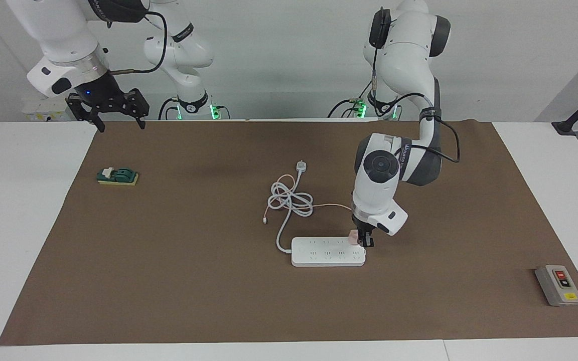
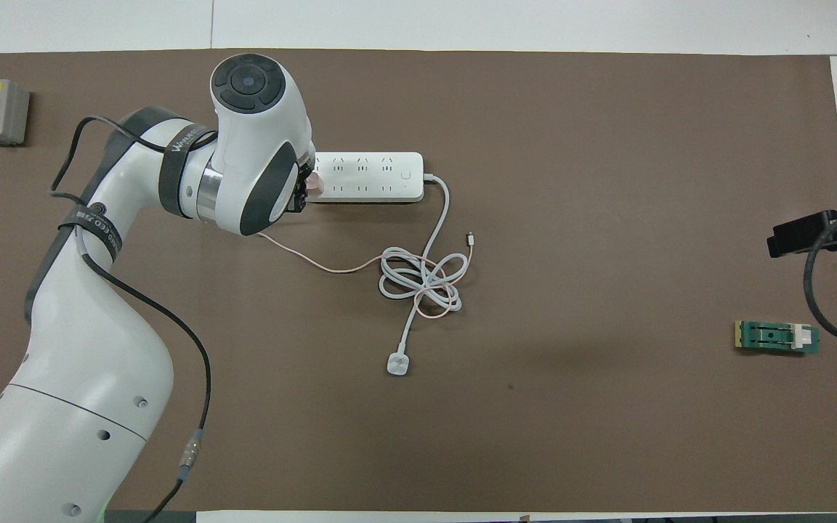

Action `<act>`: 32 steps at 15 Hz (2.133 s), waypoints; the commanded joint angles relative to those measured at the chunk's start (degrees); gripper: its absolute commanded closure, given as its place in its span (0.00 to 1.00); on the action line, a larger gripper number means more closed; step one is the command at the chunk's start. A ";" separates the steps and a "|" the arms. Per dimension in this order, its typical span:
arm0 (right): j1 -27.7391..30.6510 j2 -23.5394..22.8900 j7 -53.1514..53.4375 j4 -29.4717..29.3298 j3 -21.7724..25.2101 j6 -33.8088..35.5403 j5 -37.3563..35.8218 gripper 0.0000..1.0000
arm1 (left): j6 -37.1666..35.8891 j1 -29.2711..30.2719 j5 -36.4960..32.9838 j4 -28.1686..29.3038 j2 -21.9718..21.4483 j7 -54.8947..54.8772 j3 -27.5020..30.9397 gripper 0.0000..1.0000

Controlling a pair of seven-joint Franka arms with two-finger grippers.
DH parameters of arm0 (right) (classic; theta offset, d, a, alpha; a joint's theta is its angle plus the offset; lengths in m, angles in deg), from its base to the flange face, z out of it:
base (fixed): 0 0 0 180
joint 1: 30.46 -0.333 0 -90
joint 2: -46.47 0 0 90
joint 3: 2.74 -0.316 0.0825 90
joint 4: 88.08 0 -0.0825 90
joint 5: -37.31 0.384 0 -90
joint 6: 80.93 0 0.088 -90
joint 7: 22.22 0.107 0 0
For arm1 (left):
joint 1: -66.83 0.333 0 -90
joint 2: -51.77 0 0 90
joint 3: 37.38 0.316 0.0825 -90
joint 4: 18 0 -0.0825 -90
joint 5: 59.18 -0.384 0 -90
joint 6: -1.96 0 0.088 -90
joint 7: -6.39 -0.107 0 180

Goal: Plug charger into power strip
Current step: 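Push the pink charger into the power strip socket with the left gripper, then open the left gripper and lift it away from the charger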

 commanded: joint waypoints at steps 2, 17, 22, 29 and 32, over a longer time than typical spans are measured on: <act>1.05 0.88 -0.39 1.35 -0.52 -1.02 0.49 0.00 | 0.16 -0.24 -0.92 -0.54 2.68 -0.51 0.28 1.00; 1.05 0.96 -0.39 1.35 -0.52 -0.85 0.49 0.00 | 0.08 -1.38 -1.01 -1.06 4.72 -0.51 0.72 1.00; 1.14 0.88 -0.56 1.26 -0.52 -0.85 0.49 0.00 | -2.12 0.99 2.05 -1.33 -2.30 -3.58 0.90 0.30; 1.31 0.88 -0.30 1.26 -0.52 -0.94 0.49 0.00 | -12.48 3.98 4.70 -6.78 -8.45 -9.63 1.34 0.00; 1.49 0.88 -0.39 1.26 -0.52 -0.94 0.49 0.00 | -16.96 6.88 4.70 -6.78 -12.67 -21.56 0.98 0.00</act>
